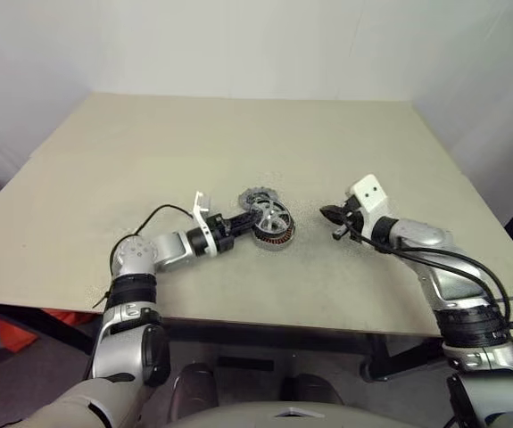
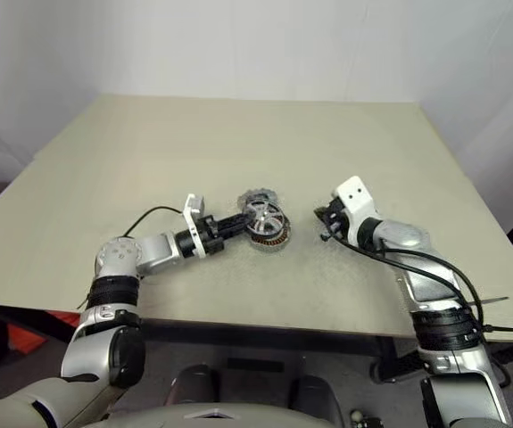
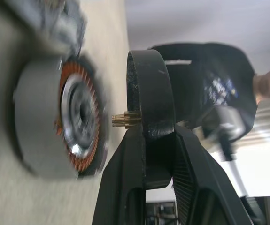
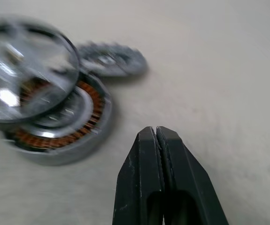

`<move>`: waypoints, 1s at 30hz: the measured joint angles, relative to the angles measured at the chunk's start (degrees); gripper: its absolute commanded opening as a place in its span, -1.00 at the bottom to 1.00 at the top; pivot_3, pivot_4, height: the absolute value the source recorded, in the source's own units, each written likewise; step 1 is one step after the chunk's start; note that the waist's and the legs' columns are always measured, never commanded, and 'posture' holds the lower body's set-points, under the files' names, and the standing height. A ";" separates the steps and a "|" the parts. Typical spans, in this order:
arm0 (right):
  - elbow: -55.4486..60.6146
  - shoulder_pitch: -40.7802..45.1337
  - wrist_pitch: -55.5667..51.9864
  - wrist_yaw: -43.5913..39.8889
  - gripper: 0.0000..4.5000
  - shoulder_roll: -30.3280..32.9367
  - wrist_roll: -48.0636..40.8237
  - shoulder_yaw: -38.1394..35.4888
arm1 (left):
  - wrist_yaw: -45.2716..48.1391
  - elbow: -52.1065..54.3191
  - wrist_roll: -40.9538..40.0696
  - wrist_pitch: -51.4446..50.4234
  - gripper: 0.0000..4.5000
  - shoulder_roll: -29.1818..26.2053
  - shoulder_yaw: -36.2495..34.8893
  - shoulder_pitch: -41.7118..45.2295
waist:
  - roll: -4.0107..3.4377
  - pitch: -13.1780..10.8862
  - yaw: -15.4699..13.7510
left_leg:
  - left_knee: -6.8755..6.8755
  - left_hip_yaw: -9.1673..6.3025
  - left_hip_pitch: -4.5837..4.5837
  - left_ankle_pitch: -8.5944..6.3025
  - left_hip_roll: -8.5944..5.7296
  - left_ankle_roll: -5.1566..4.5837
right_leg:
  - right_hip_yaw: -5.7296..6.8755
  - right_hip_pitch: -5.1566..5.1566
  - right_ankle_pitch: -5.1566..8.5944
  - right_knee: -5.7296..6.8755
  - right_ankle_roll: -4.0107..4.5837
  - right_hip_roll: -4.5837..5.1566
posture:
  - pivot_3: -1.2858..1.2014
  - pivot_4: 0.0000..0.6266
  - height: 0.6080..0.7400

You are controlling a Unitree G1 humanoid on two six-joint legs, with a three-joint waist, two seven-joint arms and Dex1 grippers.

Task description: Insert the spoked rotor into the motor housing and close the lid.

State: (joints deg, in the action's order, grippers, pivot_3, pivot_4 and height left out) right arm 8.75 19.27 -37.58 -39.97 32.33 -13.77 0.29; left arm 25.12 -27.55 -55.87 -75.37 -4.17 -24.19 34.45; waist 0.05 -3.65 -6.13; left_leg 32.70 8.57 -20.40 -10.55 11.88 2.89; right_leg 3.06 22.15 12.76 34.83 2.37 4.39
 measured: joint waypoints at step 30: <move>7.28 -5.77 0.23 -7.20 -1.00 3.72 -4.35 1.63 | 6.01 -8.53 5.04 7.08 -0.74 0.74 2.68 2.80 | -0.01 0.01 -0.33 | 0.00 0.01 0.20 0.00 -0.01 -0.01 | 0.00 -0.16 -0.01 -0.02 -0.03 0.01 | 0.03 -1.00 1.00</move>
State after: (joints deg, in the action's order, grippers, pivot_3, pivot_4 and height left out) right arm 16.03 13.50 -37.34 -47.18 36.04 -18.12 1.91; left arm 31.13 -36.08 -50.83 -68.29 -3.42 -21.52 37.26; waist 0.04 -3.64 -6.46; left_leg 32.71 8.58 -20.20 -10.55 11.87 2.88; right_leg 3.06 21.99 12.75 34.81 2.34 4.41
